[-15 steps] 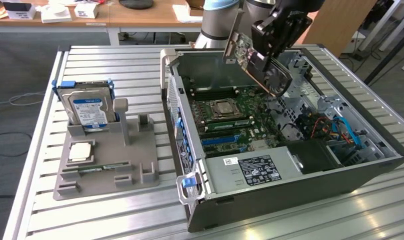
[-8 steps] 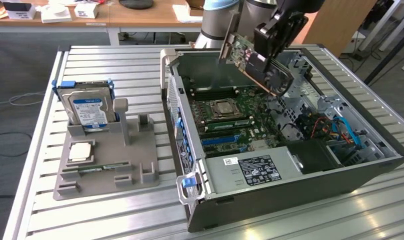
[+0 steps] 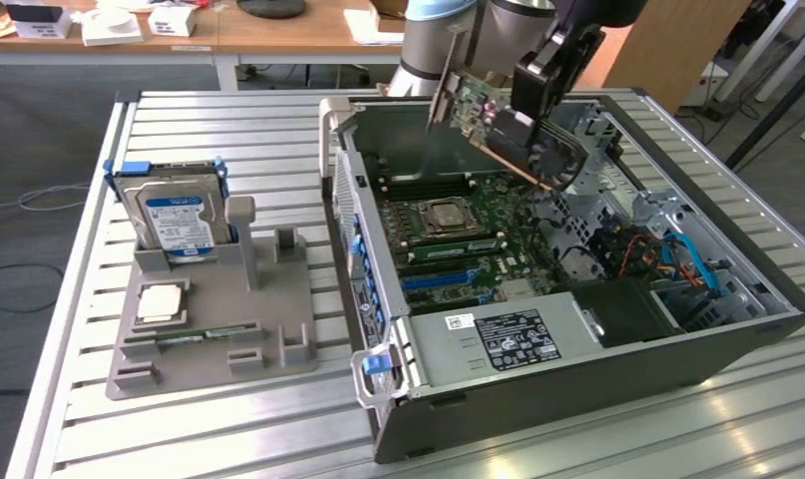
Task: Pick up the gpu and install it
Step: 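Insert the gpu into the slot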
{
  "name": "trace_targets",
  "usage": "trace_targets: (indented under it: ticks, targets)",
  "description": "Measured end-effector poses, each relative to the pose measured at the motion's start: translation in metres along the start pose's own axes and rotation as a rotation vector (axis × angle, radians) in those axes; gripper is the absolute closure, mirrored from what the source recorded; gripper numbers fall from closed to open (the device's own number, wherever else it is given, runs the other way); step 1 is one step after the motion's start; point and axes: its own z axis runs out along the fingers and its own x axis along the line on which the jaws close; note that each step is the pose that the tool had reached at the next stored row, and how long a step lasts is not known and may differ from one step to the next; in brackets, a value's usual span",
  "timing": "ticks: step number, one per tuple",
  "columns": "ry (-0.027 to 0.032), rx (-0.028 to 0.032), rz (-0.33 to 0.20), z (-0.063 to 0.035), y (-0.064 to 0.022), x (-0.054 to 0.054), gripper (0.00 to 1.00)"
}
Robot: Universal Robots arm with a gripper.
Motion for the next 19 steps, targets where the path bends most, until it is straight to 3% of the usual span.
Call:
trace_targets:
  ticks: [19]
  targets:
    - [0.0231, 0.0031, -0.345, 0.0021, -0.0001, 0.0, 0.73]
